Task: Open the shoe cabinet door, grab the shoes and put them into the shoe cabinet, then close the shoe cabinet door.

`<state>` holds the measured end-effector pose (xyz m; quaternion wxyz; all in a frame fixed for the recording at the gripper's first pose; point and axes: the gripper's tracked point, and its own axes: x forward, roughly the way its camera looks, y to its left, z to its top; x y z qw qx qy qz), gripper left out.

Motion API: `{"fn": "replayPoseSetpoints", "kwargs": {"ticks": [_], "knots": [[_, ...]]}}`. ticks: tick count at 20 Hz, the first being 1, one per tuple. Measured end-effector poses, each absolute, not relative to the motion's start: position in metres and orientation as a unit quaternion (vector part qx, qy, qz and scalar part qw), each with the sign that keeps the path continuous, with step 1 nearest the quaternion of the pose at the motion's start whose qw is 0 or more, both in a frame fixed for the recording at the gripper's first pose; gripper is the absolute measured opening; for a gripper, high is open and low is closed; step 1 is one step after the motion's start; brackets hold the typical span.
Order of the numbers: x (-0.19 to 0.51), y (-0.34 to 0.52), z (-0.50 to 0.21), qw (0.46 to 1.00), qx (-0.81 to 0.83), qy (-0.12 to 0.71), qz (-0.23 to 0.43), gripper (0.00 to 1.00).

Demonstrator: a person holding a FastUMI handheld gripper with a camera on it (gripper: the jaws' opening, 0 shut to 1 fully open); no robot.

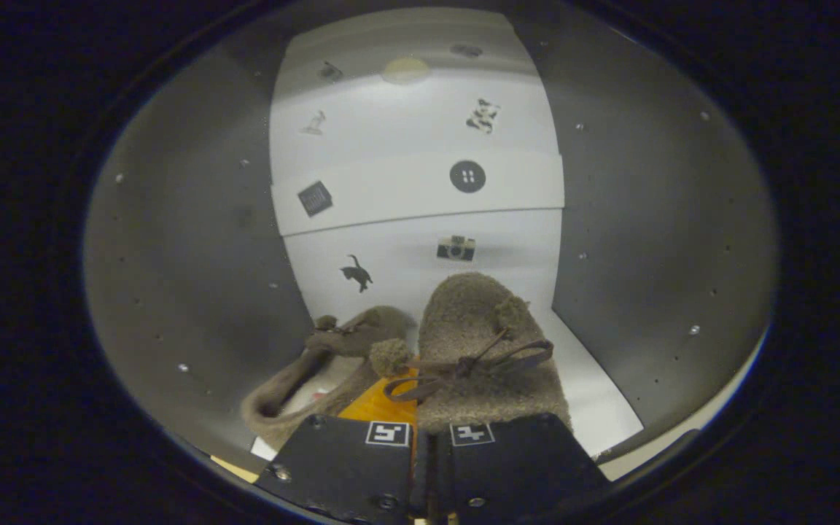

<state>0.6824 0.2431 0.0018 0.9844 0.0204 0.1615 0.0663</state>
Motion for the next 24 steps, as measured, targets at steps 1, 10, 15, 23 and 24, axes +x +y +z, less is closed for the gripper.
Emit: {"fn": "replayPoseSetpoints", "kwargs": {"ticks": [1, 10, 15, 23, 24], "knots": [[0.689, 0.244, -0.002, 0.983, 0.020, 0.174, 0.062, 0.08], [0.709, 0.233, -0.033, 0.957, 0.044, 0.285, 0.016, 0.15], [0.695, 0.239, -0.022, 0.962, 0.017, 0.273, 0.014, 0.51], [0.580, 0.238, 0.021, 0.990, -0.012, 0.128, 0.049, 0.71], [0.559, 0.241, 0.025, 0.992, -0.006, 0.114, 0.062, 0.78]]}}
